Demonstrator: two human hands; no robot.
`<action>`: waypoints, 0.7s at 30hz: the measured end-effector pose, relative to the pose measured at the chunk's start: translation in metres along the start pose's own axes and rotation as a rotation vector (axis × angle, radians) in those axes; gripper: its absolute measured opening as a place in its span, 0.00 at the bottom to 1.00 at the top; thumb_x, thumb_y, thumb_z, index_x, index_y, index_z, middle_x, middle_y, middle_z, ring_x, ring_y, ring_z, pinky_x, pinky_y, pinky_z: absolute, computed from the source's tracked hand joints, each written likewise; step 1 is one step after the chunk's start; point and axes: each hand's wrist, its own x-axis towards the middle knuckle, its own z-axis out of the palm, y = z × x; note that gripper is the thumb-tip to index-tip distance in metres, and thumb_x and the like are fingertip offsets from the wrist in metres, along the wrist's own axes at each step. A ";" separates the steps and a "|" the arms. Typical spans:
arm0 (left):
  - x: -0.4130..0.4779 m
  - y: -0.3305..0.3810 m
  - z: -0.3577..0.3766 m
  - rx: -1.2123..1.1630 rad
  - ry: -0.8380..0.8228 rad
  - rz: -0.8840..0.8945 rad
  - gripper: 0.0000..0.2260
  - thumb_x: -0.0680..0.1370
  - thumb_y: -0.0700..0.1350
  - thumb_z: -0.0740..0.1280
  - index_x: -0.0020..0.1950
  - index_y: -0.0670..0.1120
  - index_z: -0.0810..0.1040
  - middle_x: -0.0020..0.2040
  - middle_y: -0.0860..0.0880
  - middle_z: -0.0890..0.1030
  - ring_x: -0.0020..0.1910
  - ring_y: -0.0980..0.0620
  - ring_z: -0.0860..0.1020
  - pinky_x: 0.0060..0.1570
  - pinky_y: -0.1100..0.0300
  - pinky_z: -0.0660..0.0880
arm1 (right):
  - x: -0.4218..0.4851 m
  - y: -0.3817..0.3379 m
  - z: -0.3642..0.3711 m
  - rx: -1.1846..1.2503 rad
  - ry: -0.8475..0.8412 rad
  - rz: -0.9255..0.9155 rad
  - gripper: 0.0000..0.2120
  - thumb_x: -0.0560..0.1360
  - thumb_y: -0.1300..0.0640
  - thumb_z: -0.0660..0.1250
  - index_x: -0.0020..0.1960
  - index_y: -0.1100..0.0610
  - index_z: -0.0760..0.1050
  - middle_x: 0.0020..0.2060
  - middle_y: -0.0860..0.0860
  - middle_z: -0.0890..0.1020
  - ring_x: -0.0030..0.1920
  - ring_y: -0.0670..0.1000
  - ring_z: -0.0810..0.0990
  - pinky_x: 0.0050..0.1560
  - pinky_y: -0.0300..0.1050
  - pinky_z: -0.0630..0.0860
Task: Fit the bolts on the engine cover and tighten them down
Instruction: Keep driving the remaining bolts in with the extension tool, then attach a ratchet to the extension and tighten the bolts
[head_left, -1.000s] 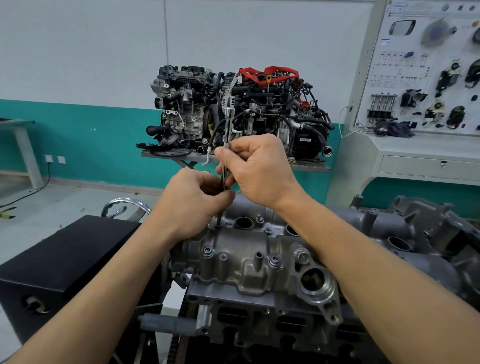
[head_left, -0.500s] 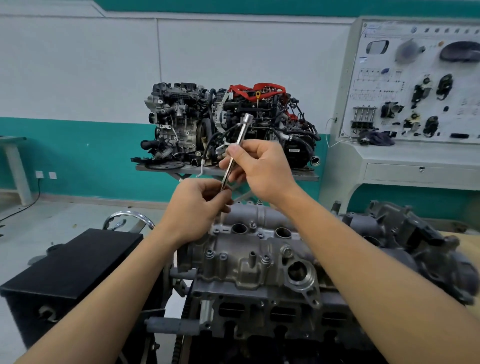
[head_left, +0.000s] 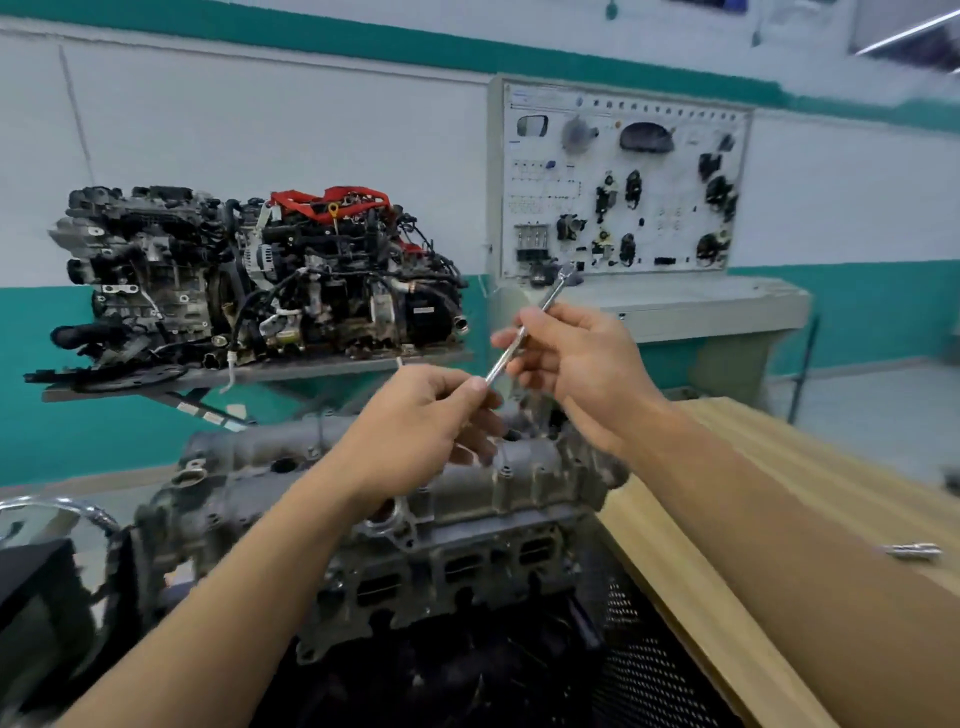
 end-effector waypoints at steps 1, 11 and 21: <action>0.003 0.000 0.022 -0.014 -0.053 0.005 0.15 0.86 0.45 0.58 0.50 0.38 0.80 0.40 0.44 0.85 0.36 0.43 0.82 0.33 0.59 0.75 | -0.010 -0.003 -0.022 -0.010 0.039 0.009 0.09 0.82 0.61 0.63 0.44 0.60 0.76 0.37 0.56 0.85 0.30 0.50 0.78 0.33 0.40 0.75; 0.025 -0.038 0.255 -0.167 -0.373 -0.072 0.19 0.85 0.53 0.57 0.40 0.53 0.82 0.27 0.58 0.70 0.24 0.60 0.65 0.27 0.62 0.60 | -0.117 -0.002 -0.216 -0.186 0.476 0.215 0.05 0.81 0.62 0.64 0.49 0.63 0.75 0.40 0.58 0.86 0.31 0.52 0.80 0.33 0.42 0.77; 0.032 -0.056 0.337 0.075 -0.470 0.052 0.18 0.84 0.53 0.57 0.41 0.50 0.81 0.29 0.55 0.68 0.24 0.60 0.67 0.27 0.63 0.63 | -0.164 0.009 -0.337 -0.178 0.716 0.372 0.05 0.81 0.63 0.64 0.52 0.65 0.76 0.39 0.61 0.85 0.31 0.53 0.83 0.28 0.40 0.77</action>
